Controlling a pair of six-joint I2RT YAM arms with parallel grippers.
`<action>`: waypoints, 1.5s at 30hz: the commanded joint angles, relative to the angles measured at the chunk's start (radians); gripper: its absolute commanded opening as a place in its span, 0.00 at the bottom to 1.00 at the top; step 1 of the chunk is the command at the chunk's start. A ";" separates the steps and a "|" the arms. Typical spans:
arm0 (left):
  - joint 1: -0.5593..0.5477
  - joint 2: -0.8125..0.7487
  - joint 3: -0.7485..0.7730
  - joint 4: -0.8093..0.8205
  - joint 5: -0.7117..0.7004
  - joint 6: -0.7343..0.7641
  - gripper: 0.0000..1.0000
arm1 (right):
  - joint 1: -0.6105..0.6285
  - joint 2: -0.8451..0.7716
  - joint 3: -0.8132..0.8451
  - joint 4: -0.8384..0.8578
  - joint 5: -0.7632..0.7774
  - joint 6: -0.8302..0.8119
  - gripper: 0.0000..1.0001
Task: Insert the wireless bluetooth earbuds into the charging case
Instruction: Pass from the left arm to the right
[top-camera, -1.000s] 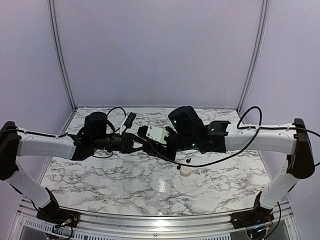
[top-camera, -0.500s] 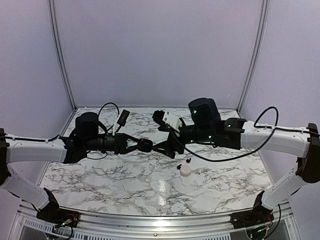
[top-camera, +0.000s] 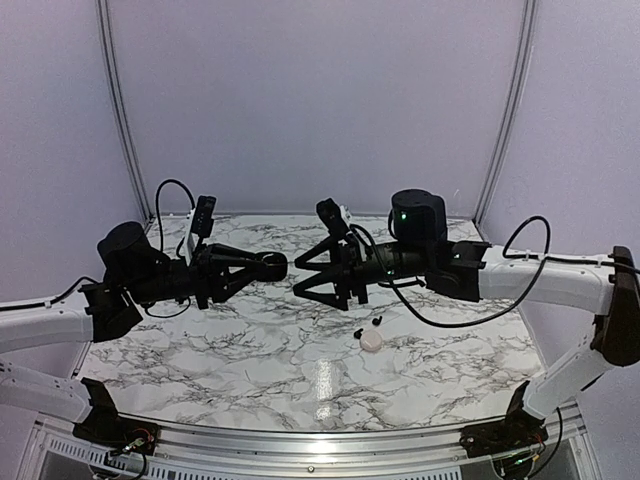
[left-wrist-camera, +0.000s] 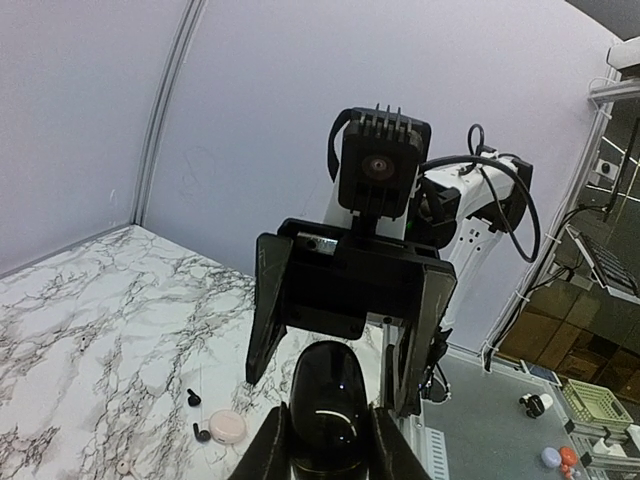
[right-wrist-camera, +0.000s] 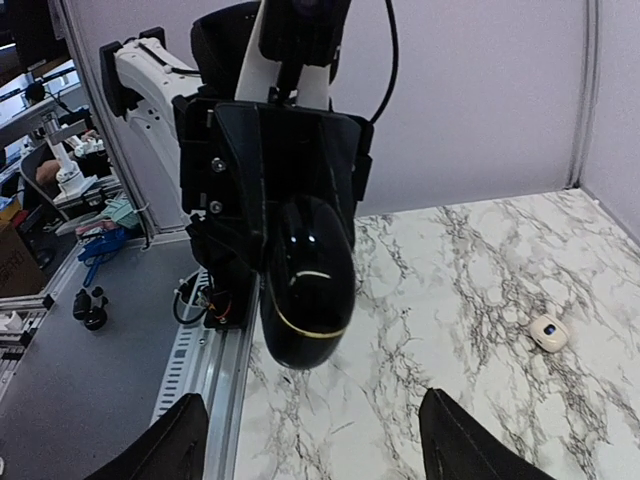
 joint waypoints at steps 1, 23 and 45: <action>-0.031 -0.017 -0.018 0.082 -0.030 0.038 0.04 | 0.036 0.042 0.056 0.110 -0.073 0.073 0.72; -0.061 -0.014 -0.039 0.132 -0.072 0.047 0.03 | 0.066 0.076 0.100 0.152 -0.077 0.091 0.33; -0.063 -0.019 -0.066 0.135 -0.056 0.026 0.04 | 0.064 0.076 0.115 0.137 -0.087 0.079 0.35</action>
